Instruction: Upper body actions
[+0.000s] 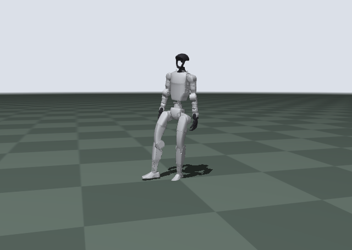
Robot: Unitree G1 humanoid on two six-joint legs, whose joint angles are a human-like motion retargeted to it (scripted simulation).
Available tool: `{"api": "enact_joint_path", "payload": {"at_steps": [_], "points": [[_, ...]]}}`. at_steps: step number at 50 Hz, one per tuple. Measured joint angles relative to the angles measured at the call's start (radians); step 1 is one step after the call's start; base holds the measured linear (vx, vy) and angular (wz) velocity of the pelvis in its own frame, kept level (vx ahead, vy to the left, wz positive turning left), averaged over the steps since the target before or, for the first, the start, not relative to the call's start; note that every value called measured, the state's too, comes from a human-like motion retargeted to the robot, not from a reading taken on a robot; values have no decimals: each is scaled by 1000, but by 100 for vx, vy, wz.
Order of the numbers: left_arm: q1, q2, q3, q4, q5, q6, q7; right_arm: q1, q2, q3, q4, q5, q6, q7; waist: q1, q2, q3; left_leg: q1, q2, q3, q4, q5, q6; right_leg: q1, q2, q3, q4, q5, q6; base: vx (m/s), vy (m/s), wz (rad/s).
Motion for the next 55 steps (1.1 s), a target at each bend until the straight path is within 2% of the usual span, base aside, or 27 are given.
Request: {"api": "enact_joint_path", "payload": {"at_steps": [4,12,13,15,20,28,34,38,40,42,43,47,50,55], "points": [[43,6,12,32,22,17,3,-16,8,29,-54,-6,-14,17,30,1,-39,-22,8,54,-20,0,-16,108,11,3,22,-2,39,-7,-10,-79],[49,7,33,42,33,39,-8,-46,20,84,-122,-26,-14,85,99,17,-53,-41,35,173,-26,-17,-47,229,-4,19,15,-109,74,-13,-14,-78],[44,6,33,37,31,40,-9,-45,22,90,-124,-35,-13,89,98,17,-56,-45,35,181,-29,-16,-51,243,-12,7,-3,-112,91,-16,-18,-38],[35,5,32,28,27,40,-9,-38,25,101,-123,-48,-10,90,93,8,-66,-53,24,192,-35,-13,-57,265,-31,-39,-44,-116,164,-17,-24,-22],[-13,10,26,-6,9,39,-8,-25,31,109,-87,-78,7,84,87,10,-67,-52,43,213,-53,2,-85,265,-16,-96,-105,-169,131,-19,-25,-21],[-96,-20,8,-72,-49,23,-2,-29,11,52,43,-86,64,57,41,33,-77,-64,98,216,-72,45,-143,240,38,-47,-135,-183,75,-23,-28,-3],[-116,-46,-15,-121,-32,4,-50,-22,-7,-20,94,-29,102,55,0,56,-91,-63,139,227,-67,73,-183,232,86,-6,-143,-191,36,-21,-23,-10],[-94,-45,-34,-151,5,-21,-29,-21,-18,-56,89,-12,106,68,-8,58,-107,-81,166,273,5,103,-186,218,96,43,-134,-194,23,-19,-18,-41],[-81,-41,-44,-156,27,-29,0,-23,-24,-74,80,-22,108,71,-16,45,-116,-130,185,291,119,100,-162,206,75,68,-126,-195,23,-21,-19,-21],[-71,-32,-56,-159,48,-34,29,-21,-35,-82,67,-22,104,73,-20,26,-104,-193,181,278,263,54,-88,207,44,86,-113,-197,23,-16,-7,-29],[-66,-28,-60,-162,57,-34,38,-21,-40,-78,63,-17,102,74,-8,21,-92,-223,181,281,310,41,-86,210,36,102,-106,-197,20,-17,-4,-63],[-41,-16,-53,-184,84,-47,80,-36,-53,-62,79,-7,111,59,35,33,-32,-392,171,233,302,48,-149,228,49,141,-75,-214,-21,-20,-5,-45],[-28,2,-37,-209,60,-58,133,-41,-50,-33,89,16,103,63,97,19,55,-542,188,216,179,49,-183,264,66,147,-48,-233,-54,-13,-18,-28],[-16,19,1,-210,-43,-54,125,-40,-34,14,50,-29,90,68,306,-53,221,-828,277,168,50,33,-159,290,53,194,11,-243,-82,-12,-29,-75]]}}
